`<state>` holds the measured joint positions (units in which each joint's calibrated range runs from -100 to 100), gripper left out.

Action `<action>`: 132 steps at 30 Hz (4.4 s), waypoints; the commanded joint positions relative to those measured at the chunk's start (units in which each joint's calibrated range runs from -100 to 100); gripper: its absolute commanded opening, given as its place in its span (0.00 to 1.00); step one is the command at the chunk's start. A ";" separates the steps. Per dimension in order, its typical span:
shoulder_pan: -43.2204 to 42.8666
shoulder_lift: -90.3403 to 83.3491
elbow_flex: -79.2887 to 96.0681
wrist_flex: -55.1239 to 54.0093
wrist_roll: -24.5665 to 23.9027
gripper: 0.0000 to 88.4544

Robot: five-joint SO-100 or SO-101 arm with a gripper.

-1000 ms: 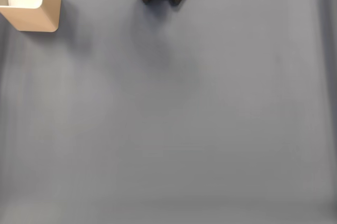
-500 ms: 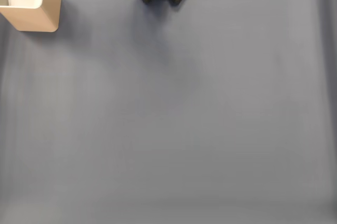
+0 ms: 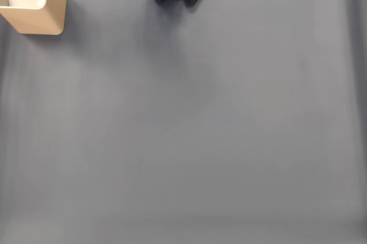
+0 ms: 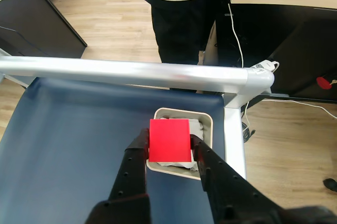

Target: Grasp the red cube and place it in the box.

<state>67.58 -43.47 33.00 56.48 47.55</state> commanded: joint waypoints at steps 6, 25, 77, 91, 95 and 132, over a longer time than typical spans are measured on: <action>1.31 0.48 -0.89 -1.65 -0.05 0.04; 3.30 0.48 -0.79 -1.89 0.44 0.04; 4.22 -2.81 4.86 -5.01 -0.44 0.43; 4.22 -2.81 4.95 -5.58 -0.49 0.44; 4.22 -2.81 4.95 -5.75 -0.54 0.44; -12.61 7.24 -0.61 -10.50 1.17 0.00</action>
<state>60.24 -37.56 36.08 48.13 47.94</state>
